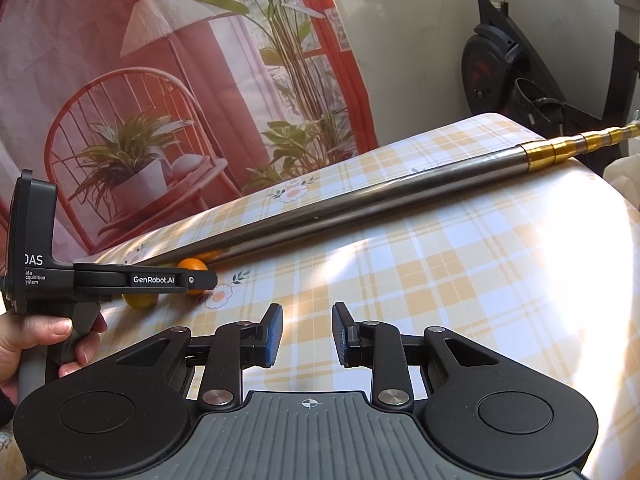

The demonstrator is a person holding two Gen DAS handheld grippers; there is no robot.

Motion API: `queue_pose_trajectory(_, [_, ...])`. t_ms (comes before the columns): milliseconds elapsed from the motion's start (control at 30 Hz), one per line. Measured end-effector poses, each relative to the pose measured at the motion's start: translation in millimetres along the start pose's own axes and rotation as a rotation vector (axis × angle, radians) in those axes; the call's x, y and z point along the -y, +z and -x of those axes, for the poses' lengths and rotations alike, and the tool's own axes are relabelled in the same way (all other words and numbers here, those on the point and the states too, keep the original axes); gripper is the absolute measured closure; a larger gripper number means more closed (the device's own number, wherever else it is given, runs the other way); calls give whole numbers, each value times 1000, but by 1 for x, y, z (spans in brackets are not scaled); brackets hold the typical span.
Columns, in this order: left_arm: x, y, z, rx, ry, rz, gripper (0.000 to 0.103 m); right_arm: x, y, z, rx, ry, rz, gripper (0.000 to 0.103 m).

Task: Organize fruits
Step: 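Grasp the small orange beside the rod with the left tool, then grasp the yellow lemon by the rod with the right tool while the left tool holds the orange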

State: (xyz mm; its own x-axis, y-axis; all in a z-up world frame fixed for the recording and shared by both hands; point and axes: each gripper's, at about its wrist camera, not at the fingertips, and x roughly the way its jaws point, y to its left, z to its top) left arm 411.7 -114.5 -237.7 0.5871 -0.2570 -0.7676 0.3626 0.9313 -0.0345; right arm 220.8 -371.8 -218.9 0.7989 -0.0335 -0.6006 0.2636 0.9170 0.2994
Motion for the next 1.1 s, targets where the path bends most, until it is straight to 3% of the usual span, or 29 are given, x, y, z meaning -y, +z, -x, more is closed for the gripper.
queue_pose_trajectory(233, [3, -4, 19, 26, -5, -29, 62, -1, -2, 3, 2, 1, -1, 77])
queue_pose_trajectory(600, [9, -24, 88, 106, -30, -92, 62, -18, 0, 27, 22, 31, 0, 77])
queue_pose_trajectory(733, [3, -40, 119, 129, -36, -75, 62, -29, 1, 37, 26, 46, 9, 77])
queue_pose_trajectory(900, [-20, -62, 155, 132, -46, 19, 62, -50, 2, 50, 34, 66, 37, 77])
queue_pose_trajectory(1100, [-52, -85, 190, 157, 18, 54, 62, -80, 3, 55, 28, 78, 105, 77])
